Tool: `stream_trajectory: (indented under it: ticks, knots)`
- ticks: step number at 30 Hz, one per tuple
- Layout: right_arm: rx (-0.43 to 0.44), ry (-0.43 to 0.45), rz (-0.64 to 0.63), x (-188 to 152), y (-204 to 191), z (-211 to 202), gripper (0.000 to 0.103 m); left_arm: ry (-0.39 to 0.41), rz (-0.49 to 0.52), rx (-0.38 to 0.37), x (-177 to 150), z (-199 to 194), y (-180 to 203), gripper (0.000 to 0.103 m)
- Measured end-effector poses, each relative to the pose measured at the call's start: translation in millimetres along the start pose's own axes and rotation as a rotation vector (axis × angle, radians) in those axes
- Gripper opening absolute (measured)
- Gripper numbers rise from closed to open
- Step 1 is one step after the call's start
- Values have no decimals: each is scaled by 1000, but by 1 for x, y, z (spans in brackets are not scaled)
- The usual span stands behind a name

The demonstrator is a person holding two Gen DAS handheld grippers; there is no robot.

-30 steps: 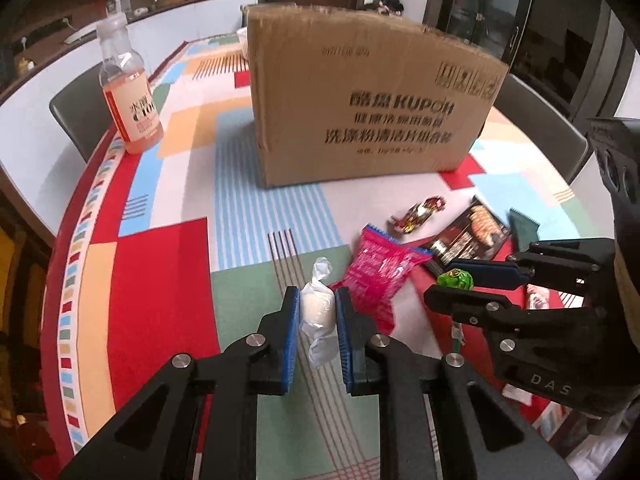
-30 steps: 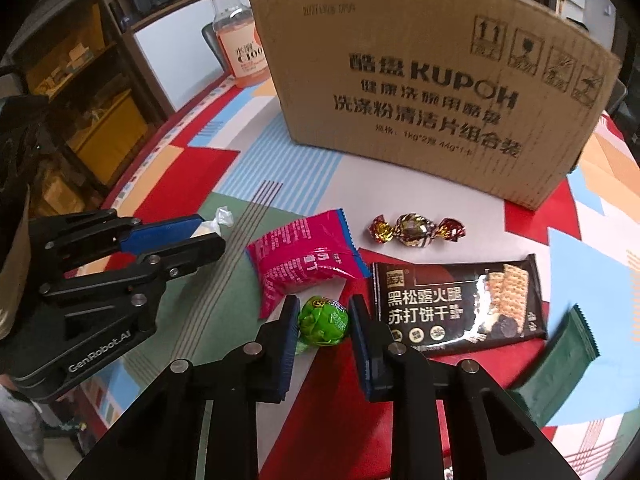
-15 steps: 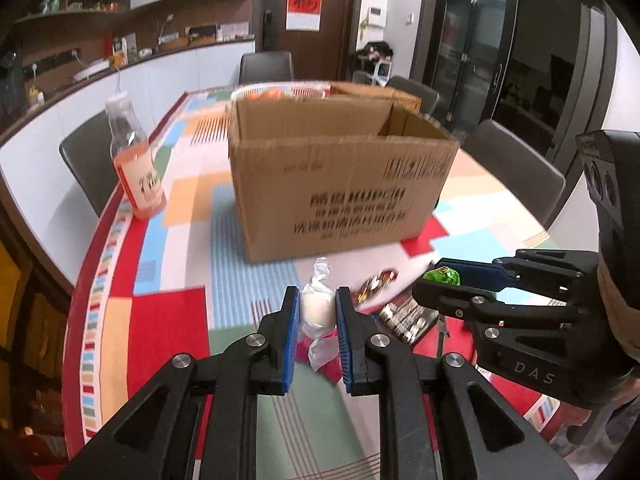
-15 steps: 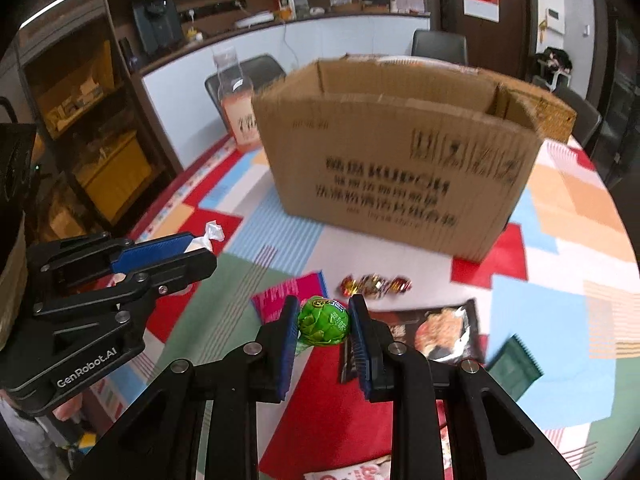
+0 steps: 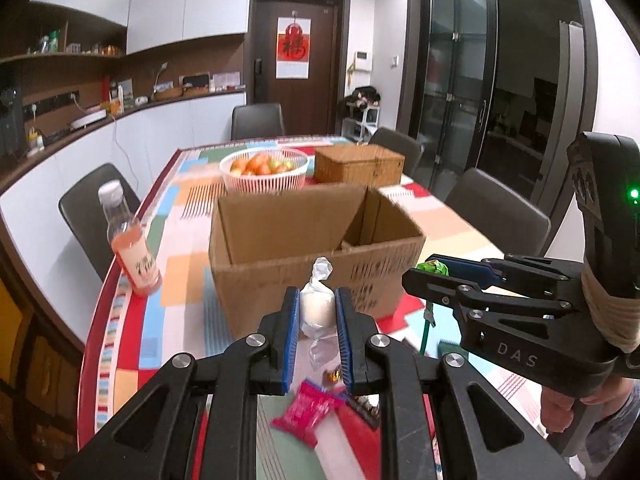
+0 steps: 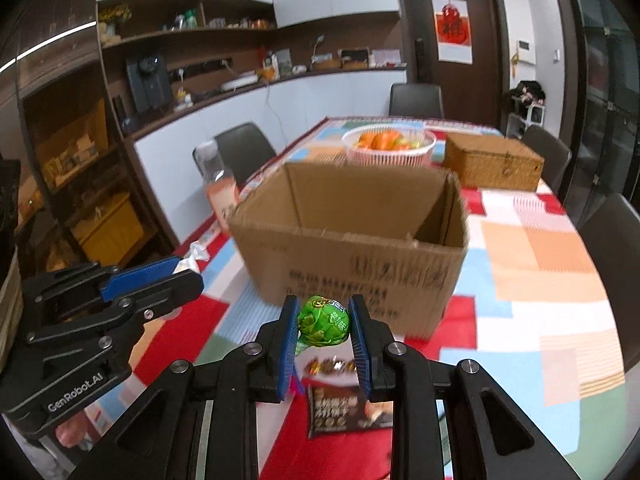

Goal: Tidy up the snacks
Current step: 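Lift candy and lollipop and carry both over the cardboard box, then open left tool to drop candy while right tool drops lollipop into box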

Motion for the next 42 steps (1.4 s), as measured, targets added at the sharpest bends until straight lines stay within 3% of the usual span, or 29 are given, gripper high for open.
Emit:
stream_trajectory:
  ticks: [7, 17, 40, 42]
  knots:
    - [-27, 65, 10, 30, 15, -7, 26, 47, 8, 1, 28, 2, 6, 19]
    - [-41, 87, 27, 56, 38, 8, 26, 68, 12, 3, 58, 19, 11, 19]
    - [-69, 49, 100, 85, 86, 70, 27, -67, 21, 20, 76, 103, 10, 19]
    - [-83, 47, 121, 85, 90, 73, 28, -71, 13, 26, 77, 103, 8, 26]
Point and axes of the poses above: each gripper's, at about its wrist camera, not at the fingertips, and z roughly the way its jaws point, y to its right, x to its top, the point moved 4 cm from there along z, roughly the way its jaws point, and after that the axes turned 10 degrees about x, right-handed, at the moved point
